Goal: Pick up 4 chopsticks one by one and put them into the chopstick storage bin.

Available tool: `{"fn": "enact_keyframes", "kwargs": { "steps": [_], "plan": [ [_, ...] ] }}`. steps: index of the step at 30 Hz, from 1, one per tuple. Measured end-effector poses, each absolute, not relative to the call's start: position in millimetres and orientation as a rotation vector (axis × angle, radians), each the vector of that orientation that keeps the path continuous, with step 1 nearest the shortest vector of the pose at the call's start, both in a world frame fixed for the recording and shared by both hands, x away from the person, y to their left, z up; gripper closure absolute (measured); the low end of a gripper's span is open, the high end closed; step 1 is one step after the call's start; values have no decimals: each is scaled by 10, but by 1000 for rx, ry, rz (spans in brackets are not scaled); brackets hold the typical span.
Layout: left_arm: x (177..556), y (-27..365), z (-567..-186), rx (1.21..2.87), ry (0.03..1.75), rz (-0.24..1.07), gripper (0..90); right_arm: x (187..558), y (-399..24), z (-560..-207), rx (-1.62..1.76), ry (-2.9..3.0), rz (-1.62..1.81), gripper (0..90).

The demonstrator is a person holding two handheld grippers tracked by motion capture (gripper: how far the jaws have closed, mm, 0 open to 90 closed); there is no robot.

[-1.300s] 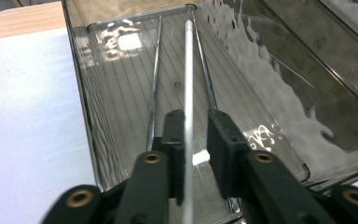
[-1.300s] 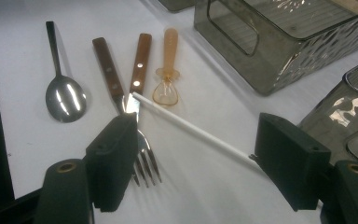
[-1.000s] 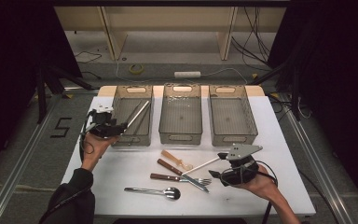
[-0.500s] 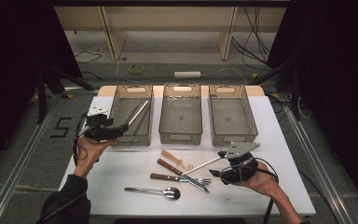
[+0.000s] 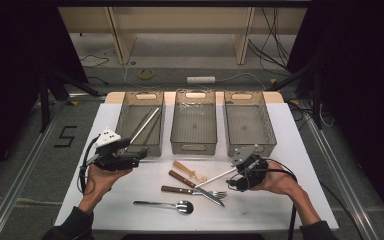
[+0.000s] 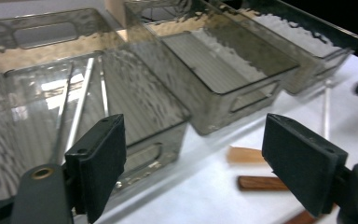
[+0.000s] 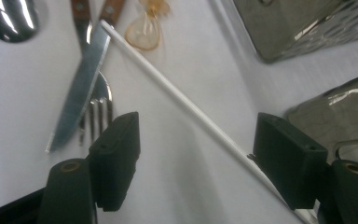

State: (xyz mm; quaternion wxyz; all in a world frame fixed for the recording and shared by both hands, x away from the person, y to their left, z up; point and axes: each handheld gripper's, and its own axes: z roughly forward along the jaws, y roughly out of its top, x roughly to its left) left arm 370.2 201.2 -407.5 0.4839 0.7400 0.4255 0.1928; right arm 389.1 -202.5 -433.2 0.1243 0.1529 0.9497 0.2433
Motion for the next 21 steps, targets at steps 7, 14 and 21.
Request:
{"fn": "enact_keyframes", "kwargs": {
  "steps": [7,14,21],
  "plan": [
    [3499,1892,-4127,1821,968,464,194,4093,-2012,-4406,457,2808,637,377],
    [3392,1836,-4169,1843,942,456,192,4228,-1978,-4481,425,2857,557,434],
    [3328,1826,-4180,1845,932,460,190,4302,-1956,-4551,428,2893,533,474]
  ]
}}
